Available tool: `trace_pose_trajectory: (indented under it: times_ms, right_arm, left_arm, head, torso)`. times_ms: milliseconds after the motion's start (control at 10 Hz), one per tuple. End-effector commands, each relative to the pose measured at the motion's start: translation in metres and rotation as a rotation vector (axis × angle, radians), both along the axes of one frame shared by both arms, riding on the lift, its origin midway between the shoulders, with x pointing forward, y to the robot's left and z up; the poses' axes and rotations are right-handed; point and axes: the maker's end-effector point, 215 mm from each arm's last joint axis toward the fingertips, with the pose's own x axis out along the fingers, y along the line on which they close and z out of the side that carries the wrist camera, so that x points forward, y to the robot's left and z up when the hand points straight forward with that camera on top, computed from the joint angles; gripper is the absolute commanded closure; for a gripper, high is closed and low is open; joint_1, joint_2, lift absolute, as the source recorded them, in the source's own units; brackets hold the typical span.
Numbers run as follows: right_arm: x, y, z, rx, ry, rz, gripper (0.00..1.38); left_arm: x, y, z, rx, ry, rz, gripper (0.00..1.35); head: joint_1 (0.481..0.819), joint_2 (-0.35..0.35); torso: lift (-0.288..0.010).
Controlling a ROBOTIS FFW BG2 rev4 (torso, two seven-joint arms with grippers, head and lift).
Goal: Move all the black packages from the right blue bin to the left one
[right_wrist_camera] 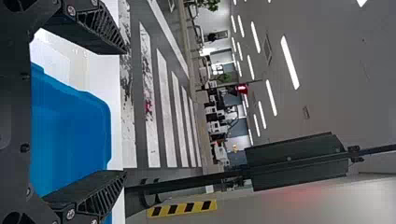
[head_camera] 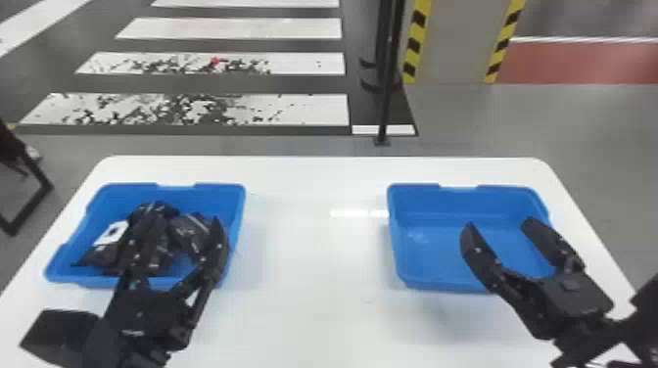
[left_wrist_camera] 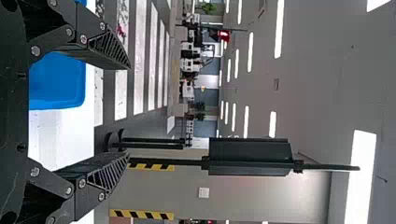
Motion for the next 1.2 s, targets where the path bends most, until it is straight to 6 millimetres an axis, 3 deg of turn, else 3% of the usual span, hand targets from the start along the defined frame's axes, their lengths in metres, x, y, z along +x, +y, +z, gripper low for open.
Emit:
trace_pose_trajectory:
  times_ms: [0, 1100]
  right_arm:
    - [0.0006, -0.0002, -0.0015, 0.001, 0.002, 0.0, 0.12]
    - [0.0009, 0.0016, -0.0036, 0.009, 0.003, 0.003, 0.12]
  left_arm:
    - [-0.0001, 0.0005, 0.0022, -0.002, -0.005, 0.0, 0.41]
    - [-0.0021, 0.0078, 0.0051, -0.01, -0.018, 0.016, 0.41]
  head:
    - [0.695, 0.015]
    - [0.695, 0.027]
  torso:
    - [-0.14]
    - [-0.14]
